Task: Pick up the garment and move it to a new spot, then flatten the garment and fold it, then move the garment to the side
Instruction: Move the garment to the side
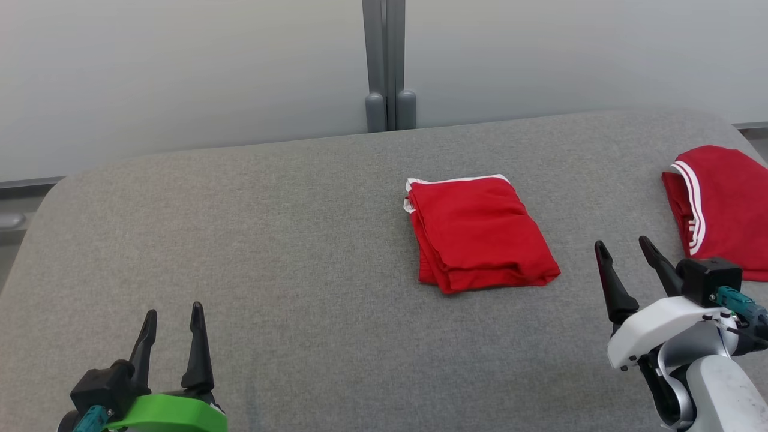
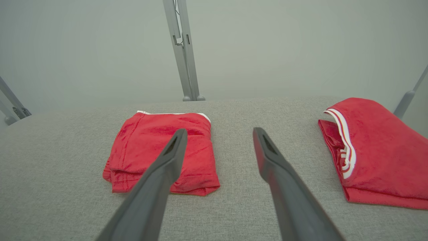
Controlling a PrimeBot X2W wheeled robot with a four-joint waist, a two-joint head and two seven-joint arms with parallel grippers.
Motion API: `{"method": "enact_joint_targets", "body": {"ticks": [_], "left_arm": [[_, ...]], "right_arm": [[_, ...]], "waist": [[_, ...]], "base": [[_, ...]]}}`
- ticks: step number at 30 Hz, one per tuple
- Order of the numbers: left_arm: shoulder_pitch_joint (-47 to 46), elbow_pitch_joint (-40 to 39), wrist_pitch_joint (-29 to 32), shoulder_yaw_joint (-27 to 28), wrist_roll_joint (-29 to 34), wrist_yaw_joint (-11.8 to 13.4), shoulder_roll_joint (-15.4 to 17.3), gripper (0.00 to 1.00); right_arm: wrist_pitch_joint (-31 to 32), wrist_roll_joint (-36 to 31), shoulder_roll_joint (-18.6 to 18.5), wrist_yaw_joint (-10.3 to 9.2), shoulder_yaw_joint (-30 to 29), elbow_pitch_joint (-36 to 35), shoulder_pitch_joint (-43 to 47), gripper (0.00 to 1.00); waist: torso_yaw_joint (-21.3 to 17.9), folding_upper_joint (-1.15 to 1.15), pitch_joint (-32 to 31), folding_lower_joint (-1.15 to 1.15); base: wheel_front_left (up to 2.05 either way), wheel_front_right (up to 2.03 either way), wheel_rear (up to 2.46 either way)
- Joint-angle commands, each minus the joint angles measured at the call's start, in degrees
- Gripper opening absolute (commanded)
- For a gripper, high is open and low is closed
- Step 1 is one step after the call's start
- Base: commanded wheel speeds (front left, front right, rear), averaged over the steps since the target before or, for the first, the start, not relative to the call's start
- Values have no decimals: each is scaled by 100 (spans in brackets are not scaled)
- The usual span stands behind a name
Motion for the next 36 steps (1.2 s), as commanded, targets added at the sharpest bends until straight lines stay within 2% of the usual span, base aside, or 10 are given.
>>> {"method": "enact_joint_targets", "body": {"ticks": [1, 6, 12, 23, 30, 34, 35, 36], "left_arm": [[-7, 10, 3, -1, 8, -10, 3, 100], [-110, -79, 3, -28, -10, -9, -37, 100], [-323, -244, 3, -112, 61, -9, -53, 100], [-859, -438, 3, -268, 37, -10, -68, 100], [-1005, -451, 3, -320, 17, -10, -79, 100], [-1027, -436, 3, -334, 39, -10, -88, 100], [-1029, -430, 3, -327, 42, -10, -91, 100], [-1025, -429, 3, -325, 39, -10, -94, 100]], "right_arm": [[14, 24, -5, -4, 3, -1, -26, 100], [320, 133, -54, -4, 41, 140, -307, 100], [1156, 362, -176, -4, 152, 563, -1135, 100], [2425, 831, -455, -3, 30, 2059, -2765, 100], [2905, 1104, -452, -3, 264, 2902, -3233, 100], [3395, 1251, -401, -3, 506, 3360, -3256, 100], [3438, 1278, -413, -3, 585, 3386, -3263, 46], [3416, 1287, -446, -2, 643, 3377, -3283, 9]], "waist": [[11, 0, 24, 0], [118, 0, 194, 0], [325, 0, 724, 0], [945, 0, 1762, 0], [1109, 0, 1973, 0], [1118, 0, 1983, 0], [1104, 0, 1964, 0], [1083, 0, 1943, 0]], "base": [[0, 0, 0], [0, 0, 0], [0, 0, 0], [0, 0, 0], [0, 0, 0], [0, 0, 0], [0, 0, 0], [0, 0, 0]]}}
